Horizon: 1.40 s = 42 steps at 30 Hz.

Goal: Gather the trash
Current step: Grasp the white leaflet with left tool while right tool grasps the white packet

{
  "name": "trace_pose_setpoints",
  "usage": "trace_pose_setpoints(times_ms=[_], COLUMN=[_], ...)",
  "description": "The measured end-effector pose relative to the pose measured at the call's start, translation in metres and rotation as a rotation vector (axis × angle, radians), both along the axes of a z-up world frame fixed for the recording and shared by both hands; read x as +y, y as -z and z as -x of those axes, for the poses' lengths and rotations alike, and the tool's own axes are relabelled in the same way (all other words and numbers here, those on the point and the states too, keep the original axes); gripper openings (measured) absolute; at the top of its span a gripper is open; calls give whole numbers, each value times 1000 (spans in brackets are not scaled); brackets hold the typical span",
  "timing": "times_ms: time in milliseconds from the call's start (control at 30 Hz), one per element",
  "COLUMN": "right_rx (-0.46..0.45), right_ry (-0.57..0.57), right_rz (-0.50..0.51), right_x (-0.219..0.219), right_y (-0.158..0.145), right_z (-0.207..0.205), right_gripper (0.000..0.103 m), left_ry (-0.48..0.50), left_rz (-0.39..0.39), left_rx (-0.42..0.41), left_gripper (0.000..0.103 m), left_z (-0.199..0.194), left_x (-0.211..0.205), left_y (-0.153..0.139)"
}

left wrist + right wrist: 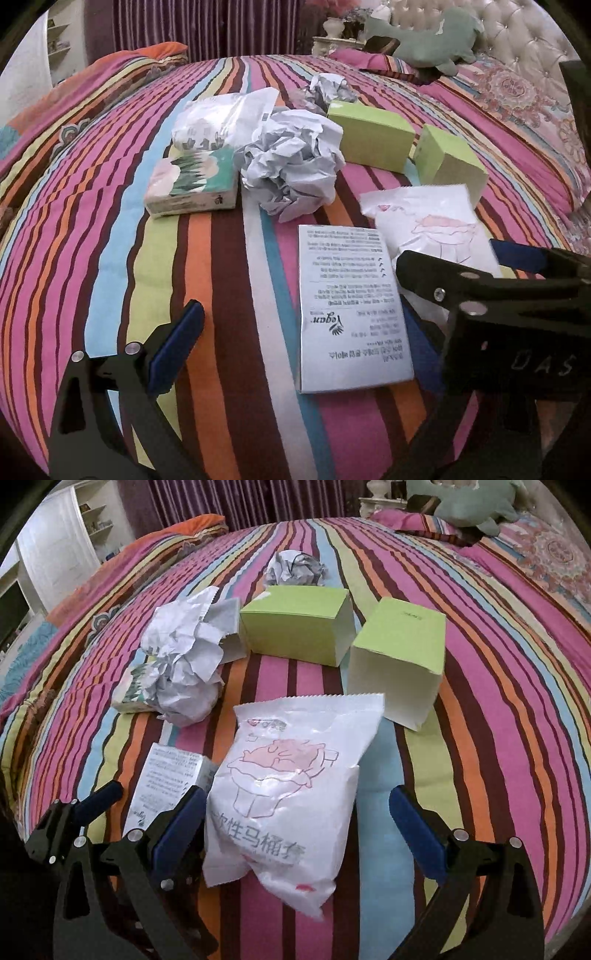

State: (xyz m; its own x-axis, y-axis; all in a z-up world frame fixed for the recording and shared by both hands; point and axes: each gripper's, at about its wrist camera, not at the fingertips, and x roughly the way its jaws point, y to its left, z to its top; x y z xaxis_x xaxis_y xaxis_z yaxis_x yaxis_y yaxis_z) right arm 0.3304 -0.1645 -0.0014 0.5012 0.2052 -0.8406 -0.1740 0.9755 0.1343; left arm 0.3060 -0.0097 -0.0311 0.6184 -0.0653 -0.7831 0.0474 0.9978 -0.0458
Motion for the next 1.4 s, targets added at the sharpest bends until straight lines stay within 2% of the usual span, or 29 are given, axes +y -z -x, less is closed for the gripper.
trace_pose_setpoints(times_ms=[233,367,533,667,733,767,800,833,867,967,1133,1400], right_rx=[29,6,-15,-17,-23,-27,-30,-30,-32,-43,-68,-58], right_ry=[-3,17,38,42,38,38,38,40,39,42,32,31], right_rz=[43,85,86,84,82,79,77,75,72,54,38,-11], right_x=[11,7,-6,-18,-24,-26,-29,-29,-31,-36,-37,-40], right_y=[11,17,17,16,16,16,15,15,14,11,2,-4], right_z=[-15,-17,-16,-14,-11,-10,-8,-6,-5,3,24,64], right_gripper=[95,95,93,83,75,72,71,71,70,69,69,69], left_ry=[-33,-31,-27,-13,-19,-25,-34,-51,-58,-67,-75,-52], left_rz=[-10,-24,-37,-50,-58,-61,-64,-70,-70,-33,-12,-2], left_rx=[15,15,18,16,13,10,5,-2,-1,17,24,11], left_gripper=[97,97,97,96,91,84,71,64,50,48,48,48], left_z=[-11,-15,-20,-21,-22,-22,-22,-22,-22,-23,-13,32], left_x=[4,5,8,9,9,10,11,13,15,22,30,30], left_y=[4,5,6,7,7,6,6,3,2,-1,-4,-10])
